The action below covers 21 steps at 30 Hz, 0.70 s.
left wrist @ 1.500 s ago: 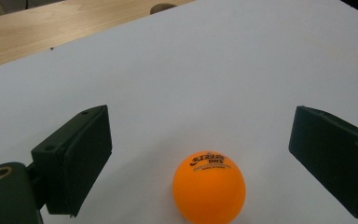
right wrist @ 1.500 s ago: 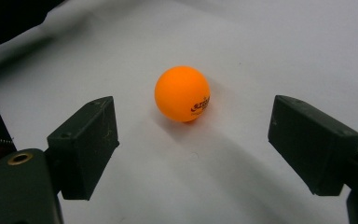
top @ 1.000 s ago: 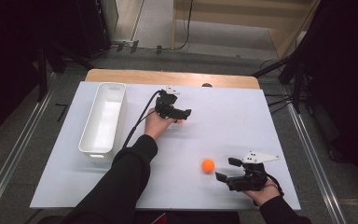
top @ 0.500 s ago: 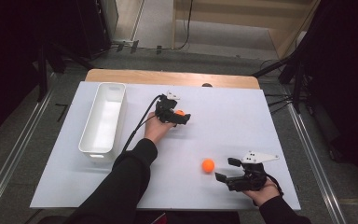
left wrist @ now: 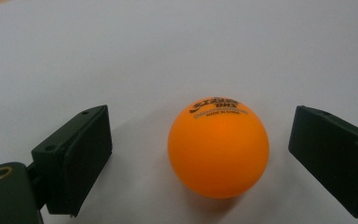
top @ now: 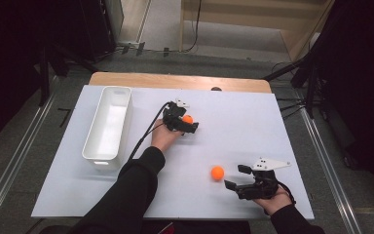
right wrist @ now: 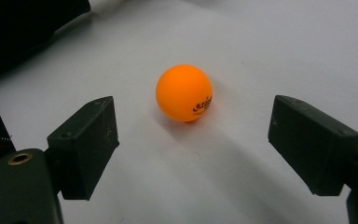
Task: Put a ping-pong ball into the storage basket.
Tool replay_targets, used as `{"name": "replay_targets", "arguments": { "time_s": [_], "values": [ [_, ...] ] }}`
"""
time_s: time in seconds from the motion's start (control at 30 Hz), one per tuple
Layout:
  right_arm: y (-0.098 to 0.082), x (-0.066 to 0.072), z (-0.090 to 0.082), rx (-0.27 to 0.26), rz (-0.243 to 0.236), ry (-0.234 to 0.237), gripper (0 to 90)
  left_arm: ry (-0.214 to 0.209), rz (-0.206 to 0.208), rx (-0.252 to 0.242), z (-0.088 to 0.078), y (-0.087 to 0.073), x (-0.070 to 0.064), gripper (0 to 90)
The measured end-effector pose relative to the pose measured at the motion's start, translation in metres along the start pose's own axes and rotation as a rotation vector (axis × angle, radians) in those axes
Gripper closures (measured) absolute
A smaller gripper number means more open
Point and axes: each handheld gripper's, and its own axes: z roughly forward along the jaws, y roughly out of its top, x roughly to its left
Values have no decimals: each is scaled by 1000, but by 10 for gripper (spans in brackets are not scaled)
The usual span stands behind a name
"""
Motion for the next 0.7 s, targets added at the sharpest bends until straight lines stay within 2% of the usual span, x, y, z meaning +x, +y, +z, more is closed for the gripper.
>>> {"name": "replay_targets", "arguments": {
  "time_s": [0.27,0.7],
  "values": [
    [0,0,0,3,-8,-3,144,52,48,26,3,1,-7,61],
    [-1,0,0,8,-3,-5,143,58,50,24,2,0,-7,77]
  ]
}}
